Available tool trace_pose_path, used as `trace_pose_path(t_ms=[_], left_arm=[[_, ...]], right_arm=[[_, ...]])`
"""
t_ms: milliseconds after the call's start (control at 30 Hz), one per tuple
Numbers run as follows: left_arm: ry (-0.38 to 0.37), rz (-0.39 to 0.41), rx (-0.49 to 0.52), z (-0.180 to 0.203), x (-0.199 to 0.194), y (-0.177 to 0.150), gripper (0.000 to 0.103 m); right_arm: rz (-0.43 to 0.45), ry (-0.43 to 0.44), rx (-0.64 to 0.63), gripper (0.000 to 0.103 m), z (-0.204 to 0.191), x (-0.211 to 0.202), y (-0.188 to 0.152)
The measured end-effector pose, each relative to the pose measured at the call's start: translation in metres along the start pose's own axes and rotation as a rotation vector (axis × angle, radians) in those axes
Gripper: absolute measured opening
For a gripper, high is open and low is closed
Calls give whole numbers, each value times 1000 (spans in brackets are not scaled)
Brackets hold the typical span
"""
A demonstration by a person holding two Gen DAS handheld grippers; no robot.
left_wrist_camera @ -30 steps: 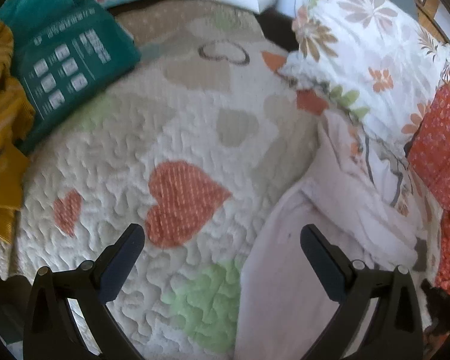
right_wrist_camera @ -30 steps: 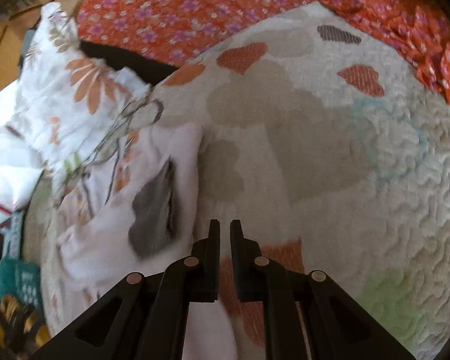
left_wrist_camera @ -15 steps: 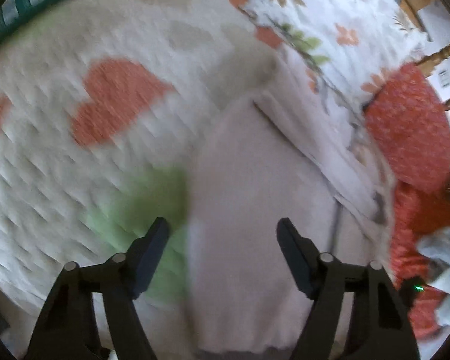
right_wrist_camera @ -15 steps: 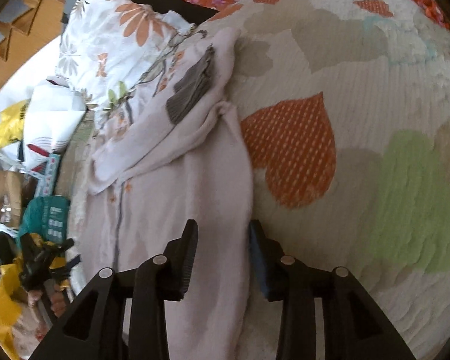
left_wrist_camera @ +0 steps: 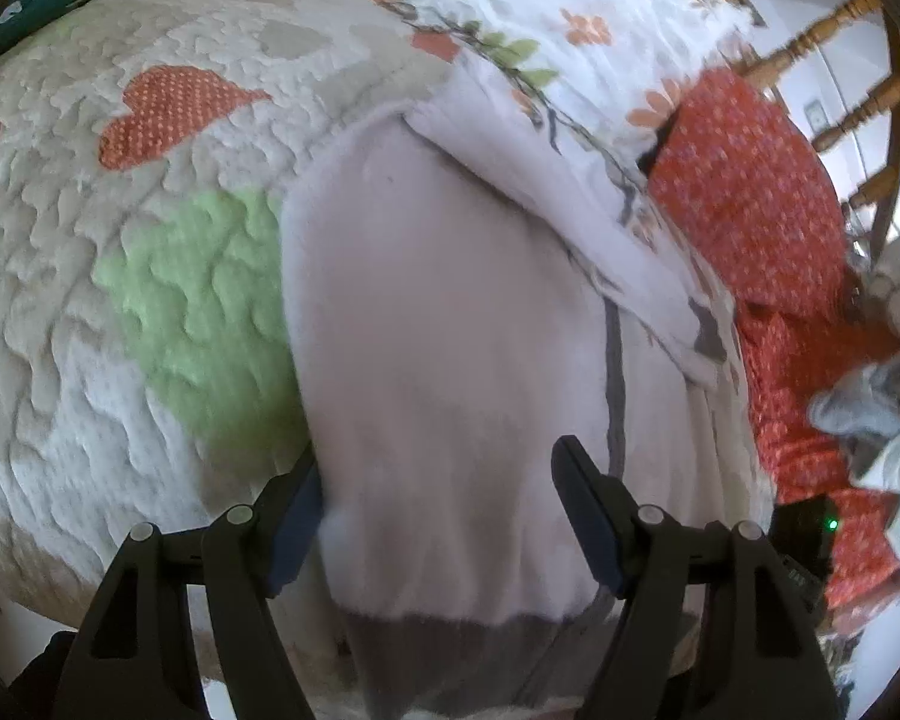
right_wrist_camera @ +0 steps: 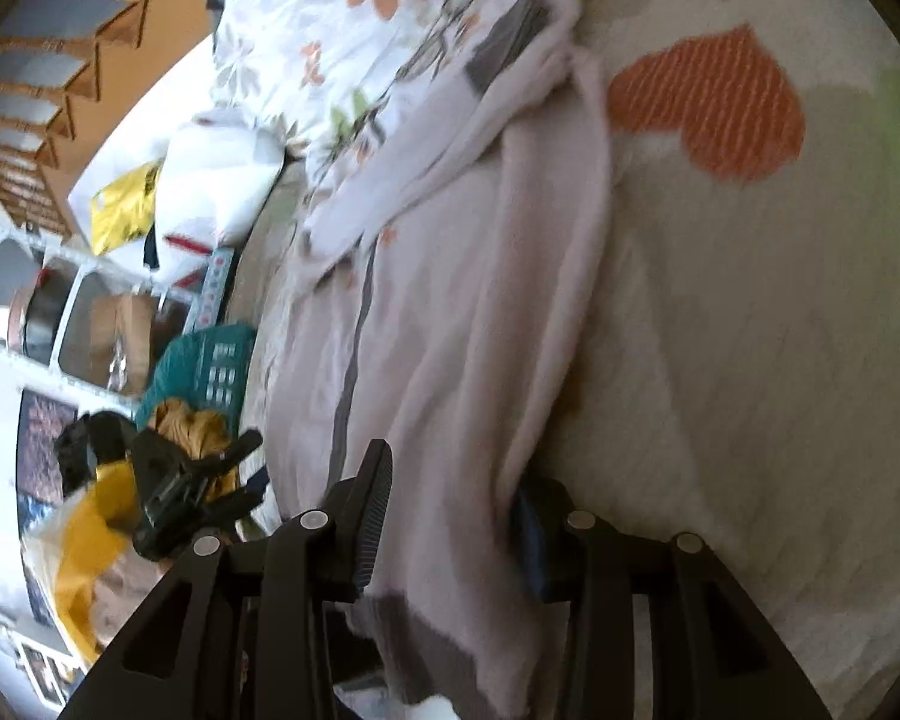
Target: Fold small clothes
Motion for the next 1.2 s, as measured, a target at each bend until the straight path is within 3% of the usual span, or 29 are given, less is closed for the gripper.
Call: trace_pose_path(t_ms=[167, 267, 333, 367, 400, 467, 633, 800, 1000, 1133, 1200], left_arm=[[29, 0, 117, 16, 1, -30, 73], [57, -2, 160, 22, 1, -49, 72], [140, 11, 177, 21, -1, -53, 56], [180, 17, 180, 18, -2, -53, 29], [190, 12, 168, 18, -4, -53, 18], [159, 12, 114, 19, -11, -50, 15], [138, 34, 99, 32, -36, -65, 14], [175, 20, 124, 30, -48, -98, 6], [222, -31, 109, 4, -52, -117, 8], [207, 19, 124, 6, -75, -106, 8], [227, 57, 163, 10, -87, -91, 20]], right_arm=[[-28, 9, -16, 41, -10, 4, -25], [-26, -30, -49, 41, -15, 7, -39], [-17, -93, -89, 34, -16, 7, -45], [-18, -142, -109, 20, -15, 7, -48], [-23, -171, -117, 9, -15, 7, -50], [-13, -150, -92, 8, -15, 2, -47], [44, -87, -26, 7, -16, -34, -40], [60, -84, -13, 7, -12, -70, -55], [-6, -153, 15, 8, 13, -77, -86], [-8, -221, -13, 10, 14, -85, -86], [15, -248, -38, 10, 11, -96, -80]])
Point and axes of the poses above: each gripper's, at about its wrist camera, not at the fingertips, and x roughly the way its jaws point, z to its right, y to its top, the point moved 10 cm from there along x, roughly the way its jaws point, and after that the axes turned 6 degrees about y, right-handed, at the moved point
